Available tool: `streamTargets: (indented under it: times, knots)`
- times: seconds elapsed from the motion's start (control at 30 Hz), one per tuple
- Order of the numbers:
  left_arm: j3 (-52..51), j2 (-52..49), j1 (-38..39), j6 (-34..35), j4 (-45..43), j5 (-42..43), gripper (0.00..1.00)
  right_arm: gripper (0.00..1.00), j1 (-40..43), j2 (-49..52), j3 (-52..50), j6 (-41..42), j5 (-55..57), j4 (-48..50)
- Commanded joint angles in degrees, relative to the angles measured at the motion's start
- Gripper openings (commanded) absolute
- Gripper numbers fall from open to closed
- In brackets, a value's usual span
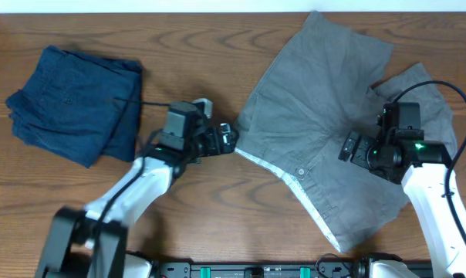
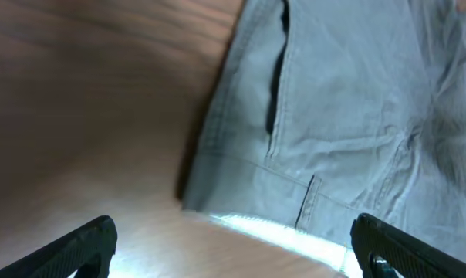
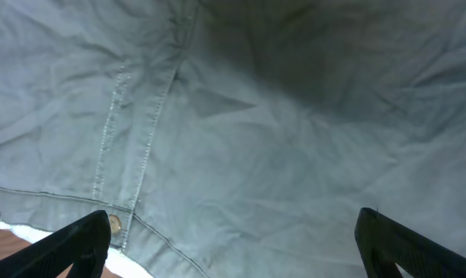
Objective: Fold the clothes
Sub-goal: 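Grasp the shorts waistband with the left gripper and pull it left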
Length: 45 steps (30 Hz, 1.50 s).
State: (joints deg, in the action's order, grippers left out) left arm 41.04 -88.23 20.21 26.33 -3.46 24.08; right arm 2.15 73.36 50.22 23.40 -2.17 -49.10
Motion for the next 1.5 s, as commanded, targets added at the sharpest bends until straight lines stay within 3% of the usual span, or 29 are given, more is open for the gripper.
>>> streamTargets:
  times: [0.0, 0.2, 0.27, 0.33, 0.43, 0.47, 0.57, 0.73, 0.87, 0.9, 0.93, 1.0, 1.13, 1.27, 1.4, 1.47]
  knots:
    - [0.7, -4.6, 2.1, 2.1, -3.9, 0.3, 0.98, 0.99, 0.5, -0.6, 0.7, -1.2, 0.7, -0.2]
    - [0.7, -11.9, 4.3, 2.1, -10.2, 0.3, 1.0, 0.99, 0.5, -0.6, 0.7, -1.4, 0.7, -0.8]
    - [0.7, -13.8, 4.8, 2.1, -11.2, 0.3, 0.92, 0.99, 0.5, -0.6, 0.7, -1.4, 0.7, -0.9]
    - [0.7, -15.1, 5.0, 2.1, -12.1, 0.3, 0.67, 0.99, 0.5, -0.6, 0.7, -1.4, 0.7, -0.9]
    - [0.8, -15.4, 4.7, 2.0, -14.8, -0.4, 0.12, 0.99, 0.5, -0.6, 0.7, -1.4, 0.7, -0.9]
    - [0.9, -15.1, 4.5, 2.0, -16.0, -0.9, 0.06, 0.99, 0.5, -0.6, 0.7, -1.4, 0.7, -0.9]
    - [2.4, -13.8, 2.1, 2.1, -19.0, -3.8, 0.06, 0.99, 0.5, -0.6, 0.7, -1.4, 0.7, -1.3]
    - [11.9, -12.0, -5.1, 2.2, -18.6, -6.6, 0.06, 0.99, 0.5, -0.6, 0.7, -1.4, 0.7, -1.8]
    - [23.1, -12.0, -11.6, 4.0, -13.0, -6.6, 0.06, 0.99, 0.5, -0.6, 0.7, -1.4, 0.7, -1.8]
    - [25.2, -12.0, -12.9, 4.0, -10.8, -6.5, 0.28, 0.99, 0.5, -0.6, 0.7, -1.4, 0.7, -1.8]
    - [26.9, -12.0, -13.9, 4.0, -8.4, -6.5, 0.59, 0.99, 0.5, -0.6, 0.7, -1.4, 0.7, -1.7]
    - [28.7, -12.0, -15.4, 3.9, -2.8, -4.0, 0.99, 0.99, 0.5, -0.6, 0.7, -1.4, 0.7, -1.4]
    - [28.8, -12.0, -16.3, 4.0, 14.8, 4.0, 0.98, 0.99, 0.5, -0.6, 0.7, -1.4, 0.7, -1.7]
    - [28.4, -12.0, -15.5, 2.2, 40.5, 3.8, 0.98, 0.99, 0.7, -0.6, 0.7, 1.2, 3.1, -3.8]
    - [26.8, -12.0, -14.8, -2.5, 57.0, 2.8, 0.98, 0.99, 1.8, -0.6, 0.7, 3.2, 5.8, -5.2]
    - [26.2, -12.0, -14.3, -3.0, 62.5, -1.7, 0.98, 0.99, 2.3, -0.6, 0.7, 3.2, 5.8, -5.2]
